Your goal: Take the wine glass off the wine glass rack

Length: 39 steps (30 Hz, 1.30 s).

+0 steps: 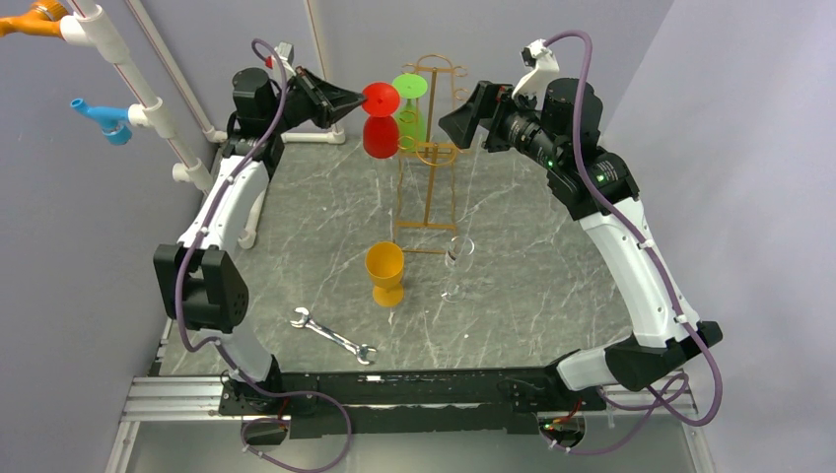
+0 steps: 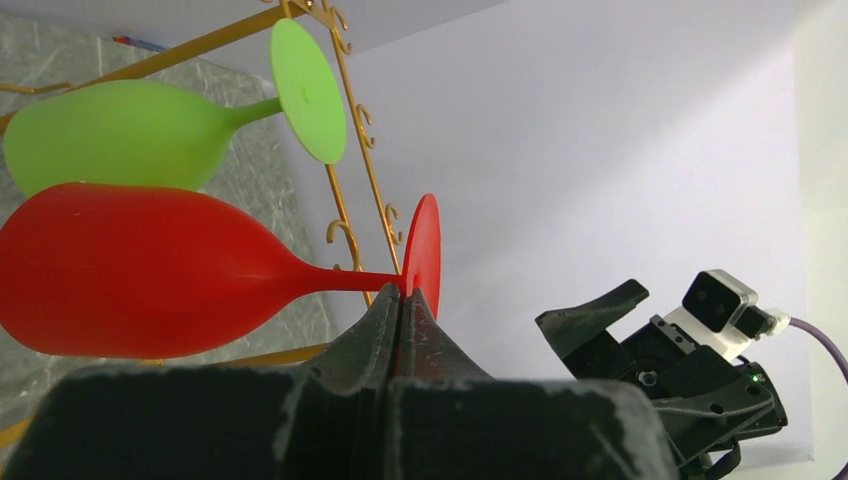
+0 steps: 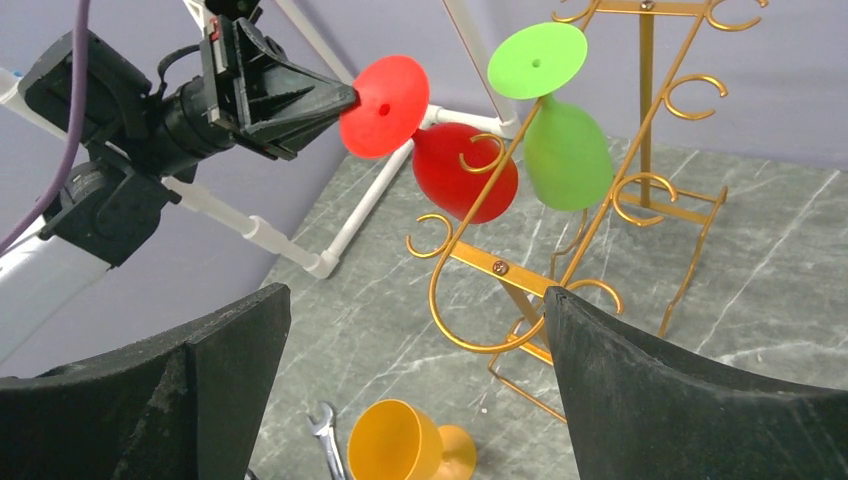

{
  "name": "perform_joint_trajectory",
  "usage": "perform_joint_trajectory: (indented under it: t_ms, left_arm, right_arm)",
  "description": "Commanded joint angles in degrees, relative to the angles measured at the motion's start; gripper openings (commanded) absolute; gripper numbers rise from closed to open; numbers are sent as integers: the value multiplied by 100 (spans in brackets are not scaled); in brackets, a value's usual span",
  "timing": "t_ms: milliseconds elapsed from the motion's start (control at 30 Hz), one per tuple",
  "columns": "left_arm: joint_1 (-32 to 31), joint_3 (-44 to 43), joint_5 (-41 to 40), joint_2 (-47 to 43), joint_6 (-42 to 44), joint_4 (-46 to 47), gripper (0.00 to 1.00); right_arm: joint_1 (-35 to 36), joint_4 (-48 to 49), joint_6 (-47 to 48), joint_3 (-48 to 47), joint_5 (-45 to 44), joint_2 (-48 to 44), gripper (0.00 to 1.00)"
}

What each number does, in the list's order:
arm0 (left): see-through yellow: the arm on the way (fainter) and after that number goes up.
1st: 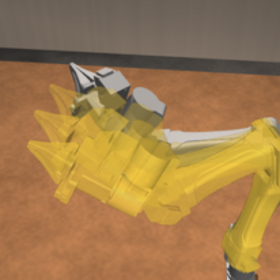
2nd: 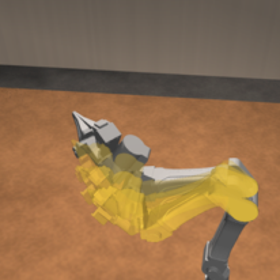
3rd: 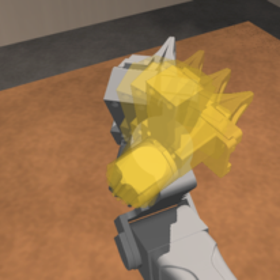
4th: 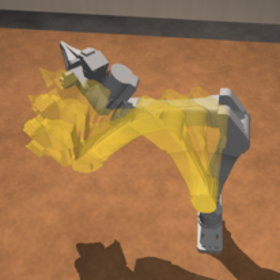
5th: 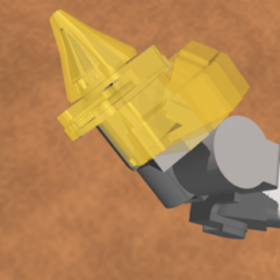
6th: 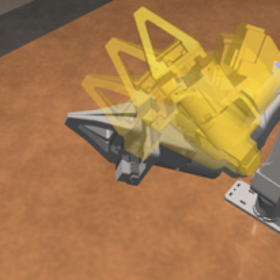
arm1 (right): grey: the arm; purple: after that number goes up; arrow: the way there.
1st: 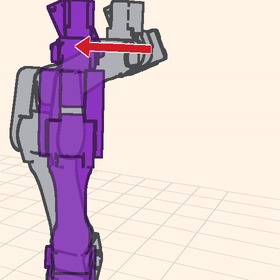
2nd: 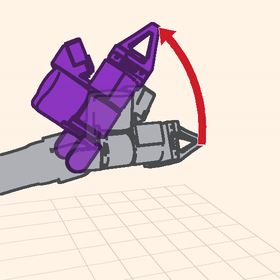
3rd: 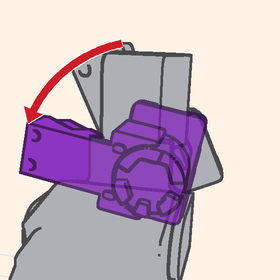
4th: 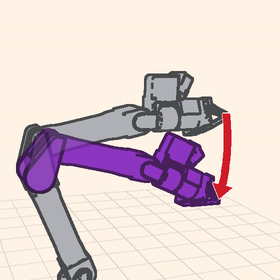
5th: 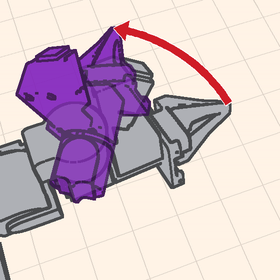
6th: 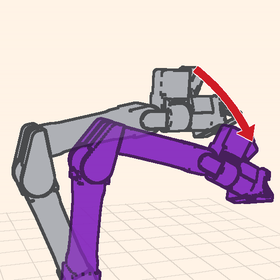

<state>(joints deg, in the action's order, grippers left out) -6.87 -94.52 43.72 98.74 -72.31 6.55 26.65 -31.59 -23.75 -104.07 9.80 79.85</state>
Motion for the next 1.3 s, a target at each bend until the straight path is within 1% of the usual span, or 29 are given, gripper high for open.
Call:
perform_joint_trajectory:
  t_ms: [0,133,233,333,500,600,700,833,1000,1133,1200,1267]
  left_arm:
    - [42,-100,126,-407,445,-15,0]
    - [75,-75,80,-582,731,-279,0]
    - [115,25,140,-717,839,-185,0]
    - [116,-20,154,-852,1117,-303,0]
    - [116,-275,30,-1094,1806,-1045,0]
    - [116,-297,-34,-1239,2138,-1268,0]
    - [114,-138,10,-1424,2404,-1125,0]
    - [118,311,13,-1798,2878,-711,0]
    - [116,612,103,-2136,3308,-449,0]
    - [112,758,365,-2292,3209,-95,0]
    - [116,825,554,-2340,3076,113,0]
    - [111,887,667,-2394,2952,279,0]
  right_arm:
    - [-27,297,-117,-17,196,-137,100]
    - [-17,336,-193,-29,266,-144,100]
    - [-23,368,-255,-27,318,-140,100]
    - [-21,398,-340,-38,431,-121,100]
    - [-20,490,-514,-34,613,-87,100]
    - [-20,547,-619,-17,676,-92,100]
    - [-20,627,-737,-1,782,-63,100]
    - [-20,765,-912,7,991,-9,100]
    - [-20,1198,-1032,129,1636,81,100]
    - [-21,2009,-1164,428,2413,112,98]
    - [-20,2531,-1272,573,2757,137,95]
    - [-25,2897,-1409,690,2867,174,91]
